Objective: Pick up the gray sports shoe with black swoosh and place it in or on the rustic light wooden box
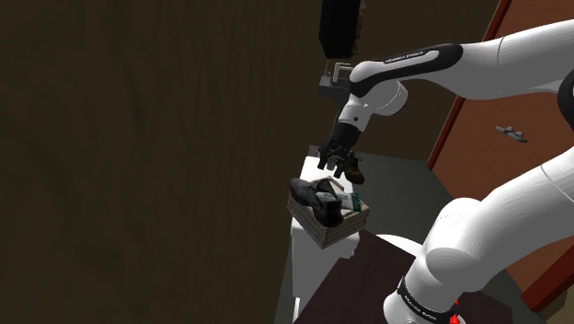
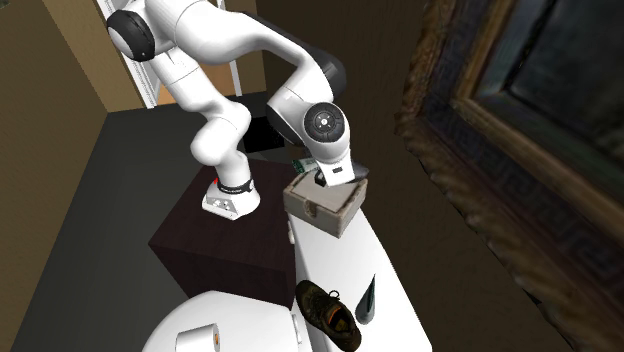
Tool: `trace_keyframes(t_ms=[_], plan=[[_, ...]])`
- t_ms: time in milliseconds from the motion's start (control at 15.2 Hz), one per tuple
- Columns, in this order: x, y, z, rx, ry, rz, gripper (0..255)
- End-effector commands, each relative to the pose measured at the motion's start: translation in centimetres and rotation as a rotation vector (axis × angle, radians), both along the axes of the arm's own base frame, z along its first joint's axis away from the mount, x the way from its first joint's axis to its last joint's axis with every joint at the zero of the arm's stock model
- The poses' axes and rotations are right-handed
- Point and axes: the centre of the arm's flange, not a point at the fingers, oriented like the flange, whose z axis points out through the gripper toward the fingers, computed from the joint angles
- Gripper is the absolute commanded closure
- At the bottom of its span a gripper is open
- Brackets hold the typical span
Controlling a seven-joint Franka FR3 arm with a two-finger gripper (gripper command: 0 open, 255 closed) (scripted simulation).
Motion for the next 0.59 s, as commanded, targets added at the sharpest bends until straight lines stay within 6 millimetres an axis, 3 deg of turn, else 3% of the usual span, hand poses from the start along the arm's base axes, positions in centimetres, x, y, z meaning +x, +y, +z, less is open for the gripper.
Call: trace_keyframes(t_ms=[0,66,528], plan=[[0.11,-1.26,2.06,0.0,0.001,0.0,0],[0.11,-1.87,2.9,0.0,0.001,0.0,0],[0.11,-1.87,2.9,0.0,0.001,0.0,0]])
